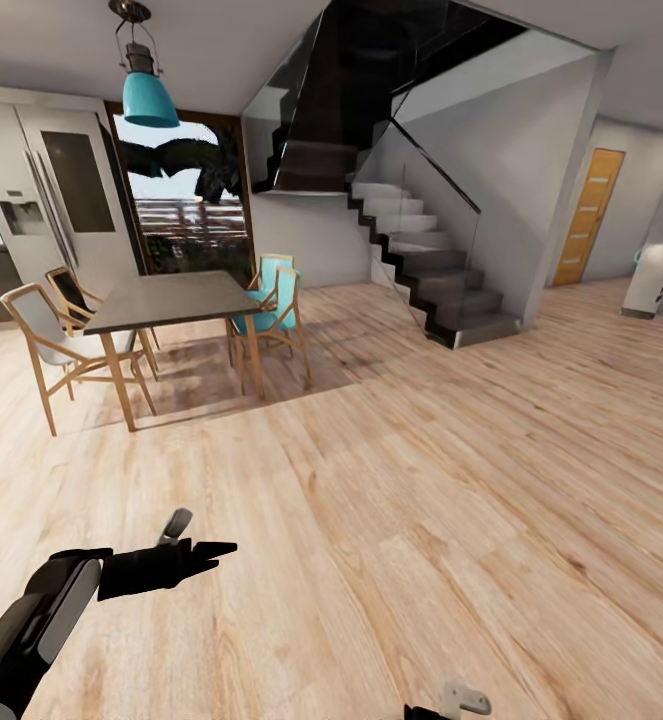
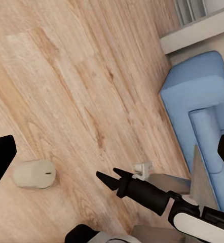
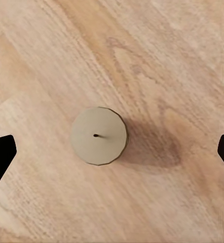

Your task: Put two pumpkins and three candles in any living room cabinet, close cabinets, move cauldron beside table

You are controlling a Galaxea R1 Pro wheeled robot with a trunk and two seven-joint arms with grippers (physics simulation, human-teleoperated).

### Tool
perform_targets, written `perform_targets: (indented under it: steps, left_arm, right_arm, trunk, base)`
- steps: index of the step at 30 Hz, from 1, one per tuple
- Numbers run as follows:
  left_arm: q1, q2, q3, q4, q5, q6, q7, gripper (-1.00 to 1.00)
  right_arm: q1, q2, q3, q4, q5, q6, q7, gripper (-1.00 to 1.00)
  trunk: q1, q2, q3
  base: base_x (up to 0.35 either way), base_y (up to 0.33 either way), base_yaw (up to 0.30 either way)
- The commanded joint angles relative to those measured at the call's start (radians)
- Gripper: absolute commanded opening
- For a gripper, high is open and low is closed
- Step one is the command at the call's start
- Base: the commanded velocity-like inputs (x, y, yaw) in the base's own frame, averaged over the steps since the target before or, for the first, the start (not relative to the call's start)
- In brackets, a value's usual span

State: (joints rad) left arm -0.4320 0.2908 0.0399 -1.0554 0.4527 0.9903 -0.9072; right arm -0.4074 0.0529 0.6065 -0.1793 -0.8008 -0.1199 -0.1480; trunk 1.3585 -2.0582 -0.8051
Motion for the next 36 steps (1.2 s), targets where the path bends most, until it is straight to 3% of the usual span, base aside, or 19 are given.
perform_targets:
  steps: [1, 4, 6, 11, 16, 27, 32, 36]
  left_arm:
    - [-0.001, 0.000, 0.001, 0.000, -0.001, 0.004, -0.004, 1.00]
    - [-0.001, 0.001, 0.001, 0.000, 0.000, 0.004, -0.005, 1.00]
    - [-0.001, 0.000, 0.001, 0.000, 0.000, 0.004, -0.005, 1.00]
    - [0.000, -0.001, 0.001, 0.000, 0.000, 0.004, -0.006, 1.00]
    - [-0.001, 0.000, 0.001, -0.001, 0.000, 0.004, -0.006, 1.00]
    - [0.000, -0.001, 0.000, -0.008, 0.000, 0.004, -0.006, 1.00]
    - [0.000, -0.001, -0.001, -0.010, 0.000, 0.004, -0.006, 1.00]
    - [0.000, -0.002, -0.001, -0.010, 0.000, 0.004, -0.006, 1.00]
  right_arm:
    - [-0.001, 0.001, 0.012, 0.000, -0.009, -0.001, -0.005, 1.00]
    - [-0.008, 0.030, 0.037, -0.011, -0.009, 0.034, -0.008, 1.00]
    - [-0.056, 0.056, 0.045, -0.011, -0.010, 0.078, -0.009, 1.00]
    - [-0.114, 0.073, 0.048, -0.006, -0.010, 0.119, -0.011, 1.00]
    - [-0.120, 0.075, 0.051, -0.014, -0.008, 0.156, -0.013, 1.00]
    - [-0.120, 0.070, 0.053, -0.002, -0.007, 0.149, -0.013, 1.00]
    - [-0.120, 0.067, 0.055, -0.002, -0.005, 0.092, -0.013, 1.00]
    - [-0.121, 0.067, 0.080, 0.000, -0.007, 0.074, -0.014, 1.00]
  trunk:
    - [0.004, -0.008, -0.004]
    - [0.015, -0.029, -0.014]
    - [0.023, -0.043, -0.020]
    - [0.042, -0.078, -0.035]
    - [0.061, -0.113, -0.051]
    - [0.103, -0.190, -0.086]
    - [0.123, -0.225, -0.101]
    - [0.138, -0.253, -0.114]
  base:
    - [0.000, 0.000, 0.000]
    - [0.000, 0.000, 0.000]
    - [0.000, 0.000, 0.000]
    - [0.000, 0.000, 0.000]
    - [0.000, 0.000, 0.000]
    - [0.000, 0.000, 0.000]
    - [0.000, 0.000, 0.000]
    - [0.000, 0.000, 0.000]
